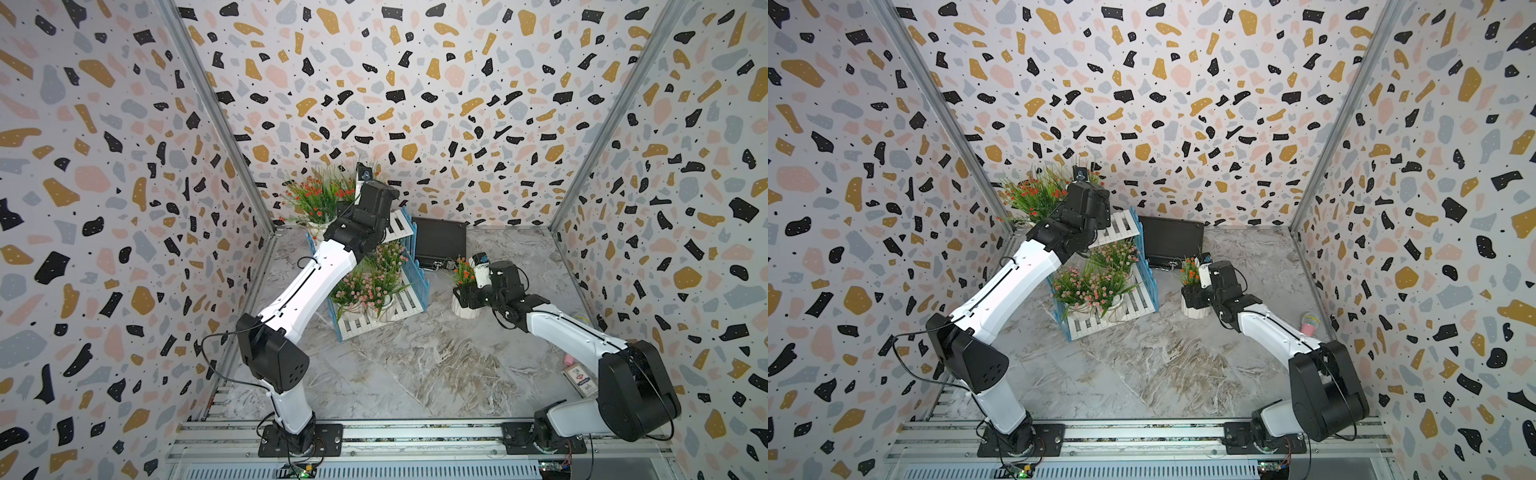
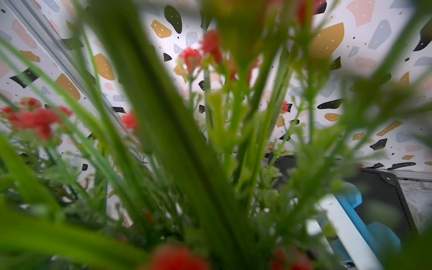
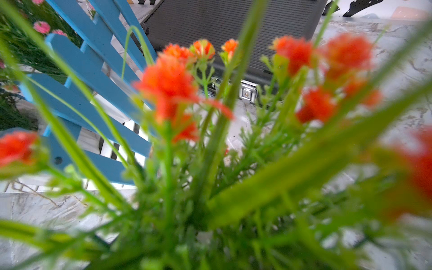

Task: Place the baby's breath potted plants on the rack by color
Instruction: Adjust the baby's breath potted plant at the rack.

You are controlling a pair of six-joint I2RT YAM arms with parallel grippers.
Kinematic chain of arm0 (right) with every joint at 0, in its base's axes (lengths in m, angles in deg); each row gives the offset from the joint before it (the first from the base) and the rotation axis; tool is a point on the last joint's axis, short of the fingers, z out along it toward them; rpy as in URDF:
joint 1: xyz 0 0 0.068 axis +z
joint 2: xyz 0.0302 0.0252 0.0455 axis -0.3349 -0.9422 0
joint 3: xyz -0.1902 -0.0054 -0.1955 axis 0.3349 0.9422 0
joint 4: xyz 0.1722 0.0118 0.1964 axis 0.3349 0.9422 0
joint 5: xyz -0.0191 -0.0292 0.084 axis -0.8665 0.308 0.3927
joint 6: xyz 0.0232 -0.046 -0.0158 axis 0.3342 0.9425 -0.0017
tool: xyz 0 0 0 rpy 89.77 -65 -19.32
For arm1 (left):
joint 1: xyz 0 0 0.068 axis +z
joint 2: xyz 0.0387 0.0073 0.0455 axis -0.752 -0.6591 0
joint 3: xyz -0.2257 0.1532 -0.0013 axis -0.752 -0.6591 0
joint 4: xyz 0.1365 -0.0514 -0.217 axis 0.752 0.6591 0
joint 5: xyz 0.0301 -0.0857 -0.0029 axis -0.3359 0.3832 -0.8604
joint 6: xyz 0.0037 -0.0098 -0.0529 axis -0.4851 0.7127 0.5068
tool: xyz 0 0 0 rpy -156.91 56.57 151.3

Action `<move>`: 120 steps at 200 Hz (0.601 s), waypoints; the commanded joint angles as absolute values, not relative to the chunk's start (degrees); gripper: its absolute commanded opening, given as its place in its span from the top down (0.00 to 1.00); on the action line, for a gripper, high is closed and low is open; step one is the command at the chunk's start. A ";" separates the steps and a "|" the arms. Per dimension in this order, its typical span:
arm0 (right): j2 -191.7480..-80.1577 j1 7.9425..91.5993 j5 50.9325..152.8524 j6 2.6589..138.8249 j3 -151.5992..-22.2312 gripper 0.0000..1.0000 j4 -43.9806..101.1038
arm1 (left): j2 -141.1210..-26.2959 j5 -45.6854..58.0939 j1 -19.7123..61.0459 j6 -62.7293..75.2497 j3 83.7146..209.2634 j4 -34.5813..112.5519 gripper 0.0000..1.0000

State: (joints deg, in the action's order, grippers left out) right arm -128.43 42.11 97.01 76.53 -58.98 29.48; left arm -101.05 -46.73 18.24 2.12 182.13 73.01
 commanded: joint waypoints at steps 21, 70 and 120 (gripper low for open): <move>-127.43 41.98 97.72 76.14 -59.82 0.17 26.11 | -98.89 -48.32 18.61 1.95 181.07 70.71 0.01; -127.68 41.98 97.80 76.23 -60.17 0.17 26.32 | -98.28 -47.56 18.48 1.78 181.23 70.10 0.01; -127.52 41.94 97.72 76.32 -60.35 0.17 26.61 | -97.44 -46.57 18.10 1.21 181.66 69.45 0.01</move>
